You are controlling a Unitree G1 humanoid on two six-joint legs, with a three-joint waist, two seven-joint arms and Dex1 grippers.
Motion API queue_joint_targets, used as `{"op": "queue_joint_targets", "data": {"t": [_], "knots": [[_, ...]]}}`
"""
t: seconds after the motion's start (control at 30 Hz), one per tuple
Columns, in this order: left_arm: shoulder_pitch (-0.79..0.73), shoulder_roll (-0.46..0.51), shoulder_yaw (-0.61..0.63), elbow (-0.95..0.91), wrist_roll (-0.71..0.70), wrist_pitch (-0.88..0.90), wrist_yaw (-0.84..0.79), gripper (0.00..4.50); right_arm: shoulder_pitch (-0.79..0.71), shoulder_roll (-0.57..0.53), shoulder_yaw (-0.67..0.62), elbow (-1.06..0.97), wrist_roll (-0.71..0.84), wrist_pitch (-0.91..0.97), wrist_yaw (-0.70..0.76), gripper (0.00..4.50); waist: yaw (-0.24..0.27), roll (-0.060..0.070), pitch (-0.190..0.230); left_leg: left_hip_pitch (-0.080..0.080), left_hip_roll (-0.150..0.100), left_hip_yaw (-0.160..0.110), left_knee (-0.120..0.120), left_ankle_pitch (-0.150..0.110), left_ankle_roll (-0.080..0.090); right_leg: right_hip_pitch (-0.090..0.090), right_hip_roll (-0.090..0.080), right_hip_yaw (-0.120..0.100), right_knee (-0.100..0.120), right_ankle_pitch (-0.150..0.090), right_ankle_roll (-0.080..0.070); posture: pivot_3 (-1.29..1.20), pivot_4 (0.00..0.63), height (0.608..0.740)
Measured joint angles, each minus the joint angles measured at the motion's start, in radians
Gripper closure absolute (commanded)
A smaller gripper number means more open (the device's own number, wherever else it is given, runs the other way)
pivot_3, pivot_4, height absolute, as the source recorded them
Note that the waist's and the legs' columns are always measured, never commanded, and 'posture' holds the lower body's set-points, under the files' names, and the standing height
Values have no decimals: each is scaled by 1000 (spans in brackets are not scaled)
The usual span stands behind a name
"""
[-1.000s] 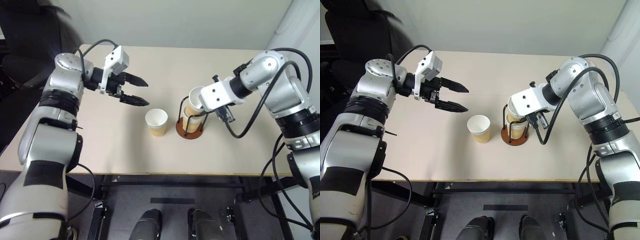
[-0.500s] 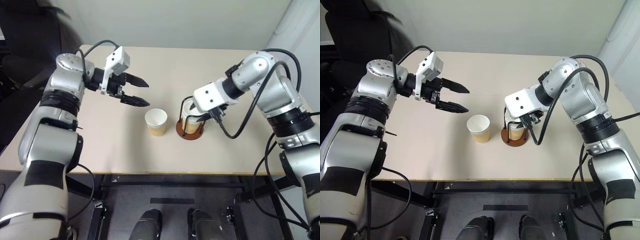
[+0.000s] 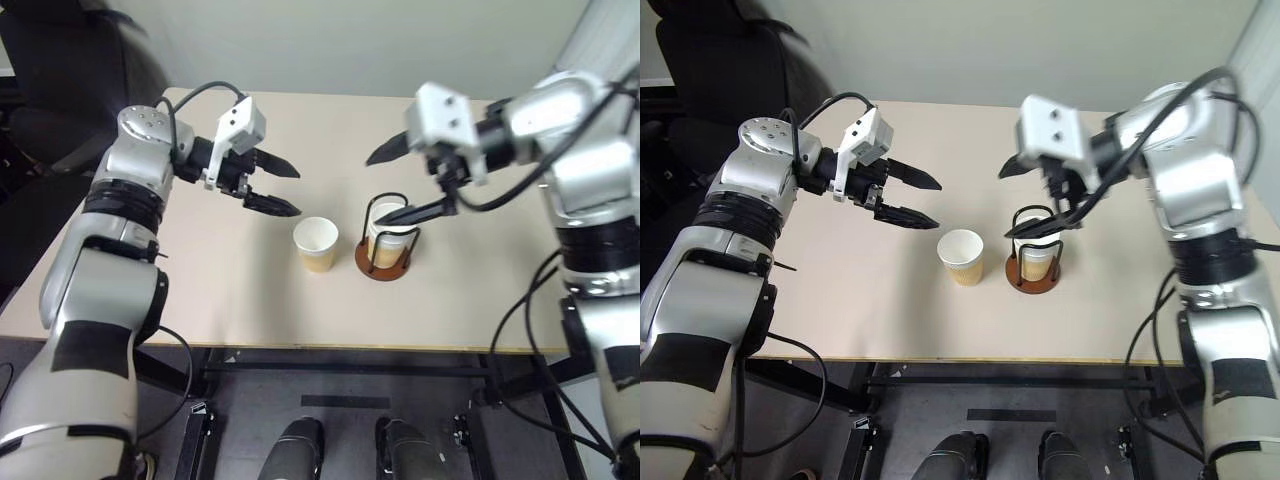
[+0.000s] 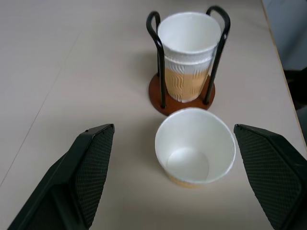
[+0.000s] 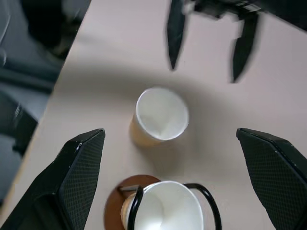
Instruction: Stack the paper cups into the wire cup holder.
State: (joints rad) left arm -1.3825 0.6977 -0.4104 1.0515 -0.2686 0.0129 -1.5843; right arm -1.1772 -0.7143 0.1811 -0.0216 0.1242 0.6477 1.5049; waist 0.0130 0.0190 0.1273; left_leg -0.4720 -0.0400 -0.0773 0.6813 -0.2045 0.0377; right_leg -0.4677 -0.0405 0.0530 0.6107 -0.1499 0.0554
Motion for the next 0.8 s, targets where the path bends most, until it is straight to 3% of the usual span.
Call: {"op": "queue_joint_targets", "data": {"t": [0.23,0.8], "knots": [[-43,-53,9,1,110,-94,0,210,52,-141,-60,-46,75,112,-54,42,3,0,0,1,1,0,0,0,1,0,-2,3,1,1,3,0,150,740],[-69,-207,17,130,390,-208,155,210,136,-293,-91,-93,176,161,-123,42,-2,0,1,1,1,2,1,-2,13,0,-2,4,1,5,9,0,150,740]]}}
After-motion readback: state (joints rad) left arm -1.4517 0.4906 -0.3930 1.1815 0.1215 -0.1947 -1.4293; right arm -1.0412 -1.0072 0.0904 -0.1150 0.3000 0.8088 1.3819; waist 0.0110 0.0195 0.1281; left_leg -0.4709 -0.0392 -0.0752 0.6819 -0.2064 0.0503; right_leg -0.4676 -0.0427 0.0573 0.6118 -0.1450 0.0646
